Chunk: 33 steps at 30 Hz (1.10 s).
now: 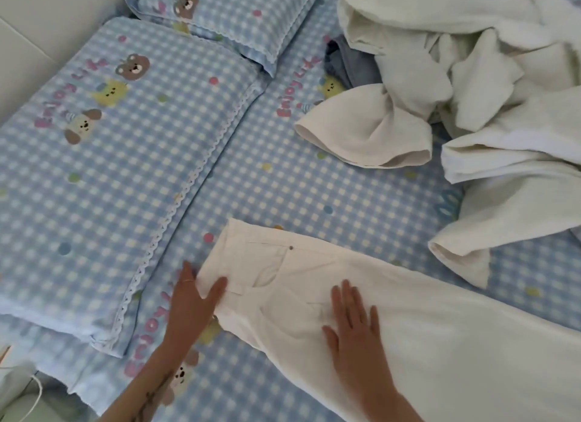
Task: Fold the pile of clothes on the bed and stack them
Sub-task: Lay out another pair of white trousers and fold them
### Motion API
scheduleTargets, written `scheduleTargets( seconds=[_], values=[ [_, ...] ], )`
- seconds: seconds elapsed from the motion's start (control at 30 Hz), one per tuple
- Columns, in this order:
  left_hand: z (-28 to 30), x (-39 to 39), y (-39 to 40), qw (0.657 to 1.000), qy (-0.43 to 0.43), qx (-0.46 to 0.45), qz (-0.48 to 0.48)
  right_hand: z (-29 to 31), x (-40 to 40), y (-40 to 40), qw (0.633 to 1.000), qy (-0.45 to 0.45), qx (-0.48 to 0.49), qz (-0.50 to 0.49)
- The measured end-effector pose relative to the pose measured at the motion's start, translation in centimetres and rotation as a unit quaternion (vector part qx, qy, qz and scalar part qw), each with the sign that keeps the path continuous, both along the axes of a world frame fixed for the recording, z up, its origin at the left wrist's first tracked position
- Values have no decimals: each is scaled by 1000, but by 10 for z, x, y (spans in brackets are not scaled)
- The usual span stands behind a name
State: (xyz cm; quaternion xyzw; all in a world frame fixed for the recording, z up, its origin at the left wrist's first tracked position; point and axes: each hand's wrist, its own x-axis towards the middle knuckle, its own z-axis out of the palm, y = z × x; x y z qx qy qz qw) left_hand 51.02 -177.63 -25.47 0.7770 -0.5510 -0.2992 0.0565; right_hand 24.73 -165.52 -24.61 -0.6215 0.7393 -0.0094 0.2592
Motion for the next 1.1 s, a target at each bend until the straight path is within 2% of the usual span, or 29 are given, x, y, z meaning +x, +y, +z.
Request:
scheduleTargets(
  seconds=[0.03,0.13,0.2,0.3,0.37,0.4,0.47,0.53,0.57,0.6,0.63,0.67,0.73,0.8,0.87,0.93,0.97,1.0,1.03,1.1],
  values=[
    [2,-1,0,999,31,9,32,8,18,-5,999,-40,0,17],
    [4,-5,5,988,110,33,108,4,60,-15,993,-73,36,79],
    [3,-5,6,961,174,61,206,-3,70,-15,987,-84,110,79],
    [11,-5,4,919,241,89,298,3,73,-20,988,-91,117,48],
    [26,-10,5,912,270,81,298,19,76,-23,976,-186,112,8],
    [37,-16,6,910,288,70,291,30,81,-25,963,-253,93,-3],
    [61,-33,13,914,310,38,258,57,96,-32,945,-324,37,-15],
    [88,-59,25,920,335,17,202,81,110,-34,918,-384,-3,-94],
    [100,-72,34,915,368,14,166,92,106,-30,886,-431,-32,-170],
    [110,-85,44,904,408,14,126,92,101,-29,893,-387,-82,-217],
    [117,-95,55,895,438,15,77,97,94,-31,881,-353,-79,-304],
    [123,-103,67,894,448,6,18,99,83,-28,859,-360,-86,-352],
    [117,-111,91,906,417,-38,-64,93,61,-21,778,-392,-116,-476],
    [95,-114,115,919,380,-52,-88,90,38,-11,725,-426,-132,-525],
    [73,-126,137,936,328,-23,-126,87,17,-1,662,-467,-125,-572],
    [52,-142,154,949,243,-88,-180,87,0,12,596,-507,-127,-610],
    [45,-149,155,952,214,-129,-177,87,-8,19,559,-524,-133,-628],
    [41,-157,156,958,206,-126,-156,88,-19,29,527,-539,-144,-641],
    [38,-164,157,963,194,-116,-145,88,-31,41,501,-545,-160,-652],
    [29,-178,164,962,170,-125,-175,88,-58,69,487,-508,-190,-685]
  ],
)
